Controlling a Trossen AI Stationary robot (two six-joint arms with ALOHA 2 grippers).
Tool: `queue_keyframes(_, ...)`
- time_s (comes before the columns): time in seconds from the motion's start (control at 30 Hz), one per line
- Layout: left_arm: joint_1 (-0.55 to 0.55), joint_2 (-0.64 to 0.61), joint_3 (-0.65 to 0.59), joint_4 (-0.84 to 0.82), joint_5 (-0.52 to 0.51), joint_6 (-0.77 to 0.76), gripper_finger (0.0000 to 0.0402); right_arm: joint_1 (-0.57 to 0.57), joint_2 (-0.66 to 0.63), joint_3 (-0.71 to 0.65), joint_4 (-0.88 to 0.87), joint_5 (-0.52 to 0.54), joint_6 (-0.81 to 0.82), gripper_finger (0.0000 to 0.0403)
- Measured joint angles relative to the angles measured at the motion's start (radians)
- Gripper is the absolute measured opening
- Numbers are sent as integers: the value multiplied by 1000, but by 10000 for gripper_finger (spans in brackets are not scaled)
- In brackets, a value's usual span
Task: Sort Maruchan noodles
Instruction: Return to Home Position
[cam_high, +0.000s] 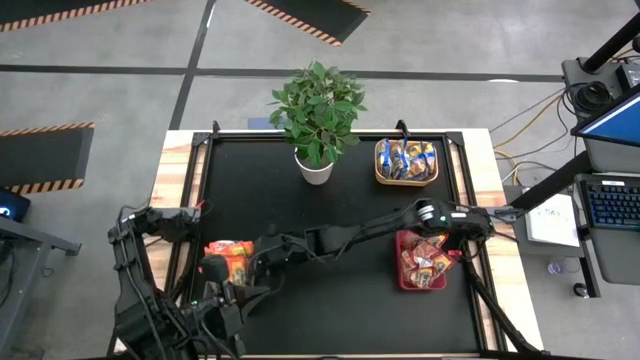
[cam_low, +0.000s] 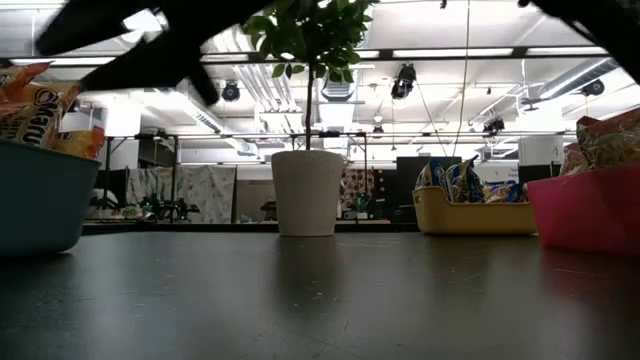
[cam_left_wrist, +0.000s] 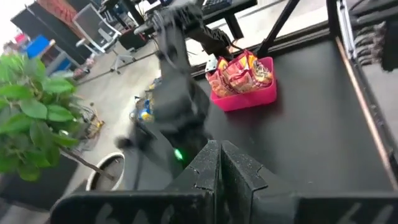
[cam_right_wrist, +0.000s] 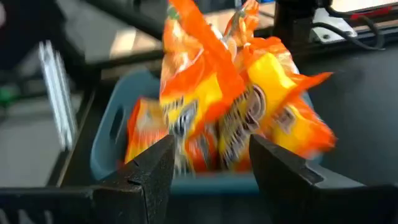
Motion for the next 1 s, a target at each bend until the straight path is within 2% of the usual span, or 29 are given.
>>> queue_keyframes(0.2, 26, 0, 0, 17, 1, 160, 0, 29, -171, -13, -355, -6, -192, 189)
queue_keyframes(0.3, 45, 0, 0, 24, 4, 220, 0, 45, -268, -83, -410, 24, -291, 185)
queue_keyframes(0.4, 75, 0, 0, 35, 61, 284, 0, 49, -389, -217, -412, 27, -326, 182)
queue_keyframes(0.47, 100, 0, 0, 57, 120, 354, 0, 52, -477, -337, -373, 30, -344, 179)
queue_keyframes(0.53, 128, 0, 0, 90, 223, 454, 0, 61, -567, -479, -294, 29, -371, 176)
queue_keyframes(0.7, 196, 0, -31, 303, 501, 779, 0, 103, -782, -831, -97, 23, -406, 169)
queue_keyframes(0.77, 223, 0, -66, 359, 592, 865, 0, 115, -871, -957, -6, 26, -406, 165)
queue_keyframes(0.9, 272, -26, -190, 466, 653, 914, 0, 129, -1050, -1194, 180, 28, -406, 159)
queue_keyframes(1.0, 308, -88, -353, 598, 688, 914, 0, 129, -1172, -1346, 295, 27, -406, 156)
